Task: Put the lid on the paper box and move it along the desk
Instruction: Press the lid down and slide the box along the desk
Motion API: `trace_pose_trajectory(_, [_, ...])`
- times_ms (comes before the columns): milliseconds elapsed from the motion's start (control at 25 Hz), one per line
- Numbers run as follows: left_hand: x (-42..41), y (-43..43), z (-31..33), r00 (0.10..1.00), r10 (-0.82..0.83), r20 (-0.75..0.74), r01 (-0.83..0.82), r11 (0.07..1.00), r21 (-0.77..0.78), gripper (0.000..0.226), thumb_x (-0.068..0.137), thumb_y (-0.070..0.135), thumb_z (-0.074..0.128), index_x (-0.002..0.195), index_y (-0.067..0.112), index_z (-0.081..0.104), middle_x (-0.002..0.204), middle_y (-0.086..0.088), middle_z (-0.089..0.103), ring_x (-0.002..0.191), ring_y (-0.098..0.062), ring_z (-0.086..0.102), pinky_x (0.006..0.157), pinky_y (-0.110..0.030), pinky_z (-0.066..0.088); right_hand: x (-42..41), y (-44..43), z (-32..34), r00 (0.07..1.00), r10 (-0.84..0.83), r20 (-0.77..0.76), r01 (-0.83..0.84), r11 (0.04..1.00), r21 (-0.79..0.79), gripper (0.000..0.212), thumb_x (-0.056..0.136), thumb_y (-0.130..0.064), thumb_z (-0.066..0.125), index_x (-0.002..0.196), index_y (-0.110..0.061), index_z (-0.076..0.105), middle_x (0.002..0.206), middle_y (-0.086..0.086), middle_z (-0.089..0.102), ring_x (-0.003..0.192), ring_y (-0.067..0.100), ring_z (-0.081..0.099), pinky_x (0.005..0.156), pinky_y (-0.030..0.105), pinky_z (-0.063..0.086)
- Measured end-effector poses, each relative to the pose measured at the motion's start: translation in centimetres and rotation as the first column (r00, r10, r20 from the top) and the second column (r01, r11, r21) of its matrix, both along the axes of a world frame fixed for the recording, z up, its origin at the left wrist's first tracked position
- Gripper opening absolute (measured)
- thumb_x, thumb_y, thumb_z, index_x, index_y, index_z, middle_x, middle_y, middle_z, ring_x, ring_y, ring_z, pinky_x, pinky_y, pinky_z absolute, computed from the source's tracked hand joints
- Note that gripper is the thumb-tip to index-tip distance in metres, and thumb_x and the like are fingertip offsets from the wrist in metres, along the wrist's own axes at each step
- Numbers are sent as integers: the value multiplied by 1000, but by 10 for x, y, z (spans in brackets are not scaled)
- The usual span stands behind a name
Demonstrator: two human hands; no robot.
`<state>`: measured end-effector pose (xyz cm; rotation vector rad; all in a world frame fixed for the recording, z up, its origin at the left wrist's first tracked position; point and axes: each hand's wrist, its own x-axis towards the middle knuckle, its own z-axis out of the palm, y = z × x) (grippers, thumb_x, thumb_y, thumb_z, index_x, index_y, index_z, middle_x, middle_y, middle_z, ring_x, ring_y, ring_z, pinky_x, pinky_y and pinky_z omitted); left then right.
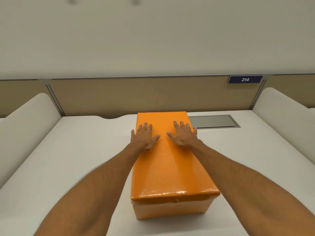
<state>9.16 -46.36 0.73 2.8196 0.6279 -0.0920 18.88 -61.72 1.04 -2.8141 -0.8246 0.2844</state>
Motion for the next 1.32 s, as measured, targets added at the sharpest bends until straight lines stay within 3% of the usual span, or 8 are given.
trace_pose_trajectory(280, [26,24,8,1000,-12,-11,13,996,87,68,93,61,32,147,19,31,160,-8,23,147,-29,21,116,-63,6,25,28,17,998,8,-60,-16,990,-139,72,92,-62,35,152,-26,19,159,9,21,143,36,23,113,53,29])
trace_pose_trajectory(480, [15,13,-7,1000,-8,-5,9,994,112,70,95,60,26,152,20,20,163,-8,12,150,-28,11,116,-61,1,23,25,8,998,12,-66,-23,985,-168,72,92,-62,36,153,-27,17,160,9,18,145,36,20,114,54,27])
trace_pose_trajectory(600, [12,13,-8,999,5,35,-6,1000,13,73,95,60,25,155,21,11,164,-6,3,152,-26,2,120,-56,2,20,22,4,997,15,-76,-23,994,-109,73,93,-62,32,154,-28,11,163,7,9,148,35,9,117,56,15])
trace_pose_trajectory(760, [4,19,-6,977,161,138,-142,980,-139,88,89,62,44,155,16,9,164,-7,-1,151,-31,0,120,-52,10,25,8,0,987,-127,-95,144,972,188,75,93,-61,36,154,-23,15,161,14,16,147,39,14,118,54,17])
trace_pose_trajectory(880, [-7,21,-2,916,395,70,-338,854,-396,104,80,62,60,154,13,6,163,-13,8,148,-39,14,115,-54,24,39,-20,1,920,-285,-270,358,892,276,85,88,-56,54,153,-21,12,158,17,23,142,43,25,114,56,25])
trace_pose_trajectory(1000, [-14,17,3,844,529,-89,-460,627,-629,105,78,59,66,152,12,8,156,-17,25,139,-41,35,107,-53,37,47,-43,9,727,-273,-630,541,793,281,97,83,-43,69,154,-20,7,158,18,23,139,45,31,108,62,31])
trace_pose_trajectory(1080, [-19,16,3,822,537,-189,-491,502,-712,103,78,59,66,152,14,11,154,-16,29,137,-41,37,105,-57,37,48,-48,10,641,-238,-730,539,816,208,99,80,-40,73,153,-25,9,158,18,23,137,49,32,103,69,31])
trace_pose_trajectory(1320, [-30,22,0,829,539,-150,-422,425,-801,79,84,49,65,145,12,31,144,-13,45,126,-36,50,99,-50,43,45,-43,3,595,-142,-791,545,794,268,86,76,-33,79,147,-24,31,146,17,43,127,45,45,100,71,34])
